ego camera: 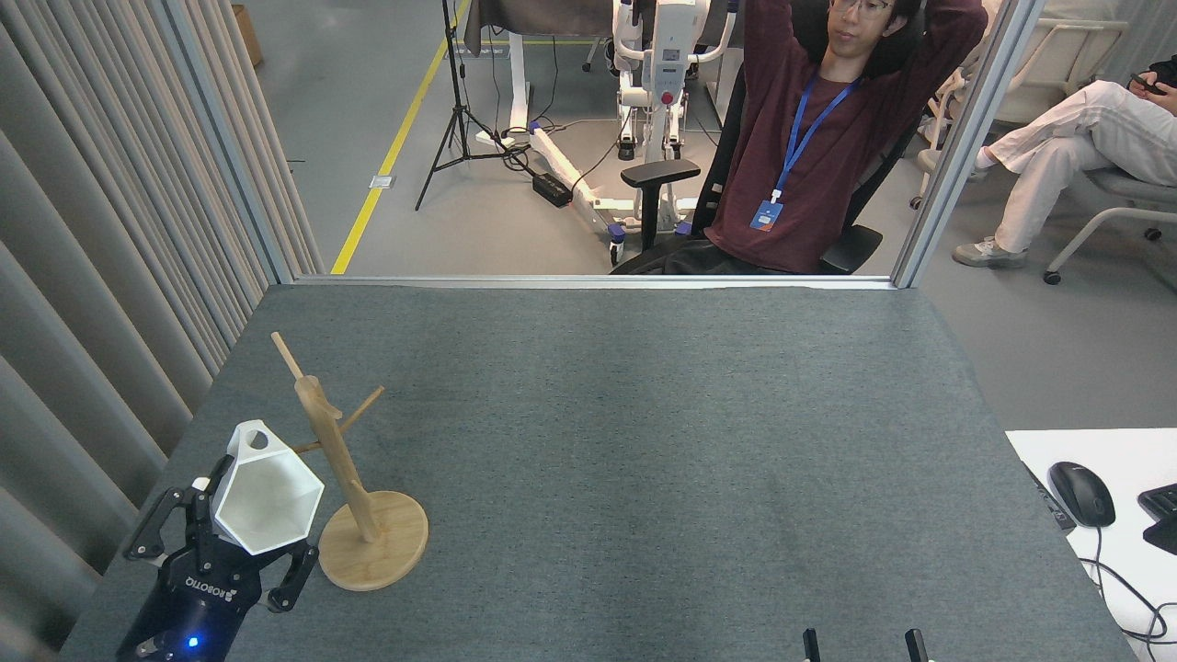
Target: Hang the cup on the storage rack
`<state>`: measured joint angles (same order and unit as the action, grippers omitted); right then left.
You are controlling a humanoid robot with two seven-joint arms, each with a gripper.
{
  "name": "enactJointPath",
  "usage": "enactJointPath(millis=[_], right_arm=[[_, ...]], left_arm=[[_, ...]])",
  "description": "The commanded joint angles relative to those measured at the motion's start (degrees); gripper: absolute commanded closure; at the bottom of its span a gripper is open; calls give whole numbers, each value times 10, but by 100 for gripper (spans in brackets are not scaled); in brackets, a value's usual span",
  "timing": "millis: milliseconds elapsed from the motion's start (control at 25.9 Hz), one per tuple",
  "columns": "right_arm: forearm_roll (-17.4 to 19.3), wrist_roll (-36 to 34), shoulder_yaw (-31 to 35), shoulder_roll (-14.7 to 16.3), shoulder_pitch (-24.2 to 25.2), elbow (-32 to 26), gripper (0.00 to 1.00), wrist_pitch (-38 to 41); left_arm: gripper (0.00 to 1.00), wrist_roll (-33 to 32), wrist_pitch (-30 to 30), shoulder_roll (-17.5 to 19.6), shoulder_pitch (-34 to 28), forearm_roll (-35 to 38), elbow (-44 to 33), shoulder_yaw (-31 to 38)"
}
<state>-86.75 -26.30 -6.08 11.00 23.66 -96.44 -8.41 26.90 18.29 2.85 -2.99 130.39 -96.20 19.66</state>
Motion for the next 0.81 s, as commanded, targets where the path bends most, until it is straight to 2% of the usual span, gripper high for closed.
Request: enactJointPath(millis=[0, 580, 619, 657, 696, 735, 773], right_arm=[[1, -1, 0, 1, 0, 1, 1, 0], [1, -1, 0, 2, -5, 3, 1, 0], [1, -2, 0, 2, -5, 3, 1, 0], [1, -2, 1, 2, -5, 3, 1, 0], [1, -2, 1, 2, -5, 3, 1, 1], [1, -2, 1, 2, -5, 3, 1, 1], [1, -2, 3, 3, -5, 3, 1, 1]], left_arm=[[75, 0, 0, 0, 0, 9, 9, -2], [74, 2, -15, -20, 12, 104, 29, -32], [68, 2, -15, -24, 13, 104, 30, -32], [57, 2, -16, -29, 16, 103, 32, -31], [33, 2, -16, -36, 21, 102, 36, -31], [2, 2, -16, -38, 23, 100, 37, -31], [0, 3, -15, -38, 24, 98, 38, -31]])
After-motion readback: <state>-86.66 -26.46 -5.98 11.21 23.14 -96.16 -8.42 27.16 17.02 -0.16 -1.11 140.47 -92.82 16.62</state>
